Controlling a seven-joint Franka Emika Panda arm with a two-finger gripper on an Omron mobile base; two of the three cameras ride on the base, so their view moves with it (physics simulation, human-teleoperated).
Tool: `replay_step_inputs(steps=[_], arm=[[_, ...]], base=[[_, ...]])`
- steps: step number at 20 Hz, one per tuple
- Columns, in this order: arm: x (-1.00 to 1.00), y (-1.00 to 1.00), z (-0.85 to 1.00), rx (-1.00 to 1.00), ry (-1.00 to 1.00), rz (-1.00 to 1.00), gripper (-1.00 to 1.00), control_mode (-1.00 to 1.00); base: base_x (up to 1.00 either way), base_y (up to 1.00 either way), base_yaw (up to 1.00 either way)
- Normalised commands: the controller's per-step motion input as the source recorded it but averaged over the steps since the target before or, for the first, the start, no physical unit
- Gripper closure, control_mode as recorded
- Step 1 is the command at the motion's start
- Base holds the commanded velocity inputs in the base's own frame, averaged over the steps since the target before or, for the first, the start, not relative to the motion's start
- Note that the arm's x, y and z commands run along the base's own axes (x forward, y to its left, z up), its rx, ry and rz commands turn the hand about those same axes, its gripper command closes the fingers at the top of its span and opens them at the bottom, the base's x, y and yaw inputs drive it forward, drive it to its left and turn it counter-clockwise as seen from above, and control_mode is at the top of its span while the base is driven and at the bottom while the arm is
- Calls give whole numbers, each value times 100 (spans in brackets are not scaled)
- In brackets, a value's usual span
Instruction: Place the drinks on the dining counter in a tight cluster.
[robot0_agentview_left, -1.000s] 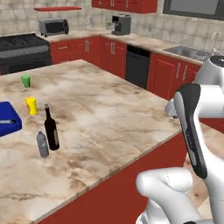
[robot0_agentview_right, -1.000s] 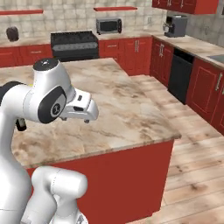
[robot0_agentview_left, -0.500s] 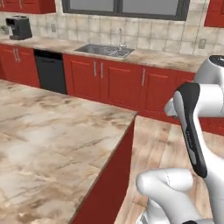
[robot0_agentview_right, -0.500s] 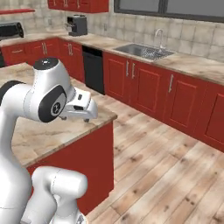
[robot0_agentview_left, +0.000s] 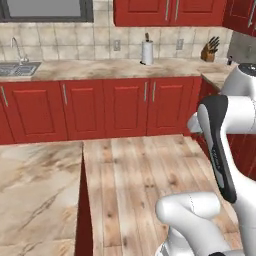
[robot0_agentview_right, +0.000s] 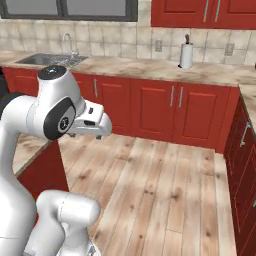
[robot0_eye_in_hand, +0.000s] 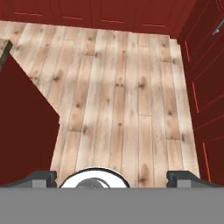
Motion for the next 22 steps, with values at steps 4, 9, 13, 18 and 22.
replay_step_inputs(steps=[4, 9, 13, 18, 22], arm=[[0, 0, 0, 0, 0, 0, -100, 100], [0, 0, 0, 0, 0, 0, -100, 100], [0, 0, 0, 0, 0, 0, -100, 100], [0, 0, 0, 0, 0, 0, -100, 100], [0, 0, 0, 0, 0, 0, -100, 100]], base=[[4, -15, -92], [3, -7, -94], [73, 39, -60], [100, 88, -24], [100, 100, -28]])
